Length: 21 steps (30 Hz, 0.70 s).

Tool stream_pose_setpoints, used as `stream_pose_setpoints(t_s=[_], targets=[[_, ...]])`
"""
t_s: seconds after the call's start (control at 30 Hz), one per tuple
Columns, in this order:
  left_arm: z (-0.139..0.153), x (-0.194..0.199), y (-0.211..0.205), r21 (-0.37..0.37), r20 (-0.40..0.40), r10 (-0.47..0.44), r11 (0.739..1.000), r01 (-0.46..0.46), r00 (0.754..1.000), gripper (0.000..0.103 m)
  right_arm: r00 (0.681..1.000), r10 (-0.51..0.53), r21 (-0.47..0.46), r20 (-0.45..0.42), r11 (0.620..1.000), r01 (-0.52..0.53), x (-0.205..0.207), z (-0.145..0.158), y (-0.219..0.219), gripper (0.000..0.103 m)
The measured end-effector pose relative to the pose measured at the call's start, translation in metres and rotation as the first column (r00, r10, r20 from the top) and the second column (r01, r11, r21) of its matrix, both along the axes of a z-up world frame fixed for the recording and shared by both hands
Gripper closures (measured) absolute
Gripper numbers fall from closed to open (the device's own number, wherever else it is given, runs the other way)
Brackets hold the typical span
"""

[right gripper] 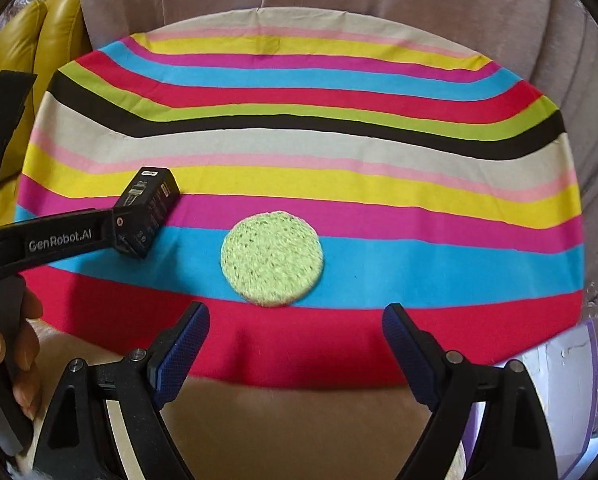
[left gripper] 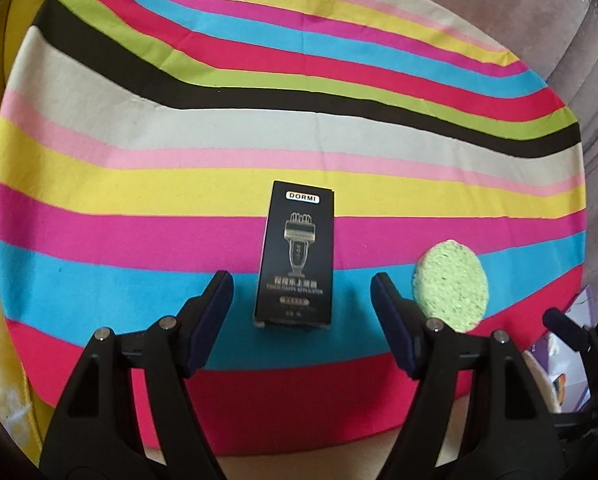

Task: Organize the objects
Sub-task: 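Grasp the black DORMI box with the left gripper while the right grasps the green sponge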

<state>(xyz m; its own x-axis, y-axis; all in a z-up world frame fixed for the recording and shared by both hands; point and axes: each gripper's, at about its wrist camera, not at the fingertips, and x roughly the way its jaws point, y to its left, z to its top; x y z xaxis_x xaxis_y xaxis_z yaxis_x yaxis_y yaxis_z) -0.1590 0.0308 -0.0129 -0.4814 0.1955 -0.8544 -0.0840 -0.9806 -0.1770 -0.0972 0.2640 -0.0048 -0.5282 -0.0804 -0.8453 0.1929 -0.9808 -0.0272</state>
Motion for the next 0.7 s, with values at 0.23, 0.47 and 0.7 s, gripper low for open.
stream_pose_setpoints(t_s=[0.23,0.47,0.7], targets=[[-0.013,-0.011,0.0,-0.003,0.019,-0.005,1.0,0.005,1.0,0.054,0.999,0.003,0.004,0.043,1.0,-0.003,-0.027,-0.016,-0.01,0.014],[-0.015,-0.008,0.004,-0.018,-0.014,-0.009,1.0,0.009,1.0,0.059,0.998,0.0,0.01,0.061,1.0,-0.001,-0.043,-0.03,-0.015,0.014],[-0.016,-0.008,0.005,-0.022,-0.03,-0.006,1.0,0.006,1.0,0.059,0.998,-0.016,0.027,0.058,1.0,0.015,-0.055,-0.043,-0.019,0.014]])
